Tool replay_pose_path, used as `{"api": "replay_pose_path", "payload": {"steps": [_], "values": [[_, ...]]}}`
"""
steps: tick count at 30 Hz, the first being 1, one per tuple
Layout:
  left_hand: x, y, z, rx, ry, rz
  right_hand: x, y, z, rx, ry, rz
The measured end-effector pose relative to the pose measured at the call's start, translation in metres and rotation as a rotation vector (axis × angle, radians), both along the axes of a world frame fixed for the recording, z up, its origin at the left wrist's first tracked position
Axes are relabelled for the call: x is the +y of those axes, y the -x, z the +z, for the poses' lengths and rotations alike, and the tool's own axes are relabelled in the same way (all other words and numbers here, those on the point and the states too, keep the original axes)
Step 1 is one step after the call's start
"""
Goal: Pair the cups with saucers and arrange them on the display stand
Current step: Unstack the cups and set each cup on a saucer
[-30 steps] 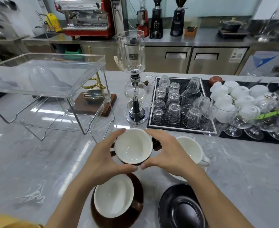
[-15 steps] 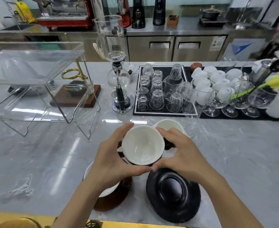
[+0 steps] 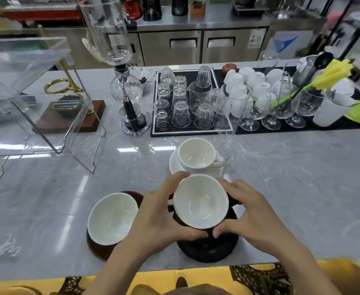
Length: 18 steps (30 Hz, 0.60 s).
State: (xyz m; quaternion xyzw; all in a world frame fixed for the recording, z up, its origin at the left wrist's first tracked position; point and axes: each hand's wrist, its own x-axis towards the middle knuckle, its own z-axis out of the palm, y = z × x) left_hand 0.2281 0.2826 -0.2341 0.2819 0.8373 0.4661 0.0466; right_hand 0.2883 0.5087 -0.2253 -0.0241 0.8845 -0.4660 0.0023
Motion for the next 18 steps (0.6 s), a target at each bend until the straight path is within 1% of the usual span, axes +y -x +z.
{"api": "replay_pose_path", "payload": {"steps": [5, 10, 18], "values": [[0.006, -0.009, -0.015, -0.051, 0.019, -0.036, 0.004, -0.013, -0.010, -0.055, -0.038, -0.042], [0.012, -0.016, -0.031, -0.106, -0.010, -0.057, 0.006, -0.021, -0.019, -0.106, -0.086, -0.047], [0.014, -0.017, -0.048, -0.153, -0.033, -0.052, 0.007, -0.025, -0.030, -0.137, -0.092, -0.064]]}}
